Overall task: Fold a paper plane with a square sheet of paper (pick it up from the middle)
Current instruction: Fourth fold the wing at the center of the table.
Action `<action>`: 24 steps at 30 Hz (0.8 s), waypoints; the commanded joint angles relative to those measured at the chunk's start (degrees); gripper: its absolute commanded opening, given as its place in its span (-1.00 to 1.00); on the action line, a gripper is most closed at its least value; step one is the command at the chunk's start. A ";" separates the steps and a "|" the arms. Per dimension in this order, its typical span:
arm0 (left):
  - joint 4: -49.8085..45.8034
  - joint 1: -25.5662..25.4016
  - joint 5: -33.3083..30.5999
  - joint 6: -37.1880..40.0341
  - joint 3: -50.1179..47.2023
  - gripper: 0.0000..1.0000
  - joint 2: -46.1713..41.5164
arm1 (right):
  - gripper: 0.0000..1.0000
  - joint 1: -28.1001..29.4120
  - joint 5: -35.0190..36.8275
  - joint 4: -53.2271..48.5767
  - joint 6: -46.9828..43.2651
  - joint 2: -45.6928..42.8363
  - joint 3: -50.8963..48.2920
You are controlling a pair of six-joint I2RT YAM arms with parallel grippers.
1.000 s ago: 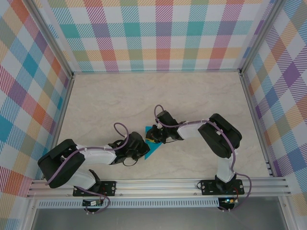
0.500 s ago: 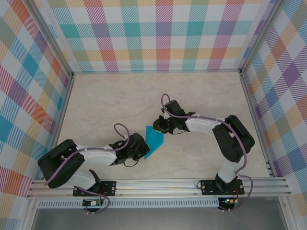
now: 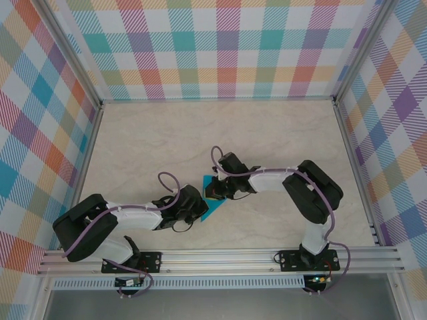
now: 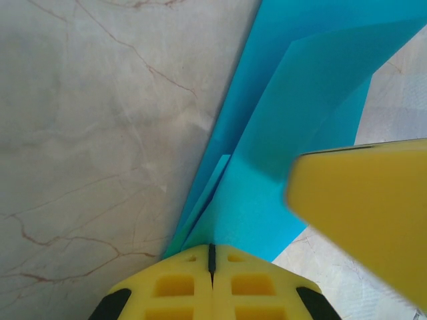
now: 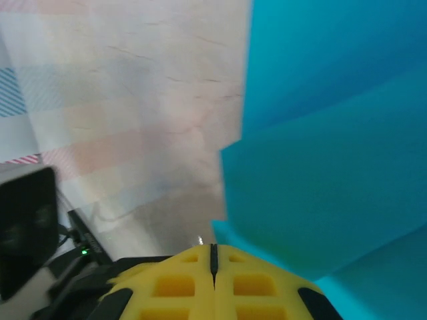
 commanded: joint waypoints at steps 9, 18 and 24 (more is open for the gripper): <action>-11.05 -0.03 -2.87 -1.15 -3.73 -1.00 3.01 | -0.94 -3.21 4.89 2.57 -1.75 4.28 -0.60; -11.35 -0.04 -2.88 -1.24 -4.18 -1.00 2.84 | -0.91 -9.08 5.11 2.21 -3.74 5.58 1.39; -11.68 0.01 -2.95 -1.18 -4.39 -1.00 2.26 | -0.90 -13.51 4.45 2.48 -4.89 7.59 2.83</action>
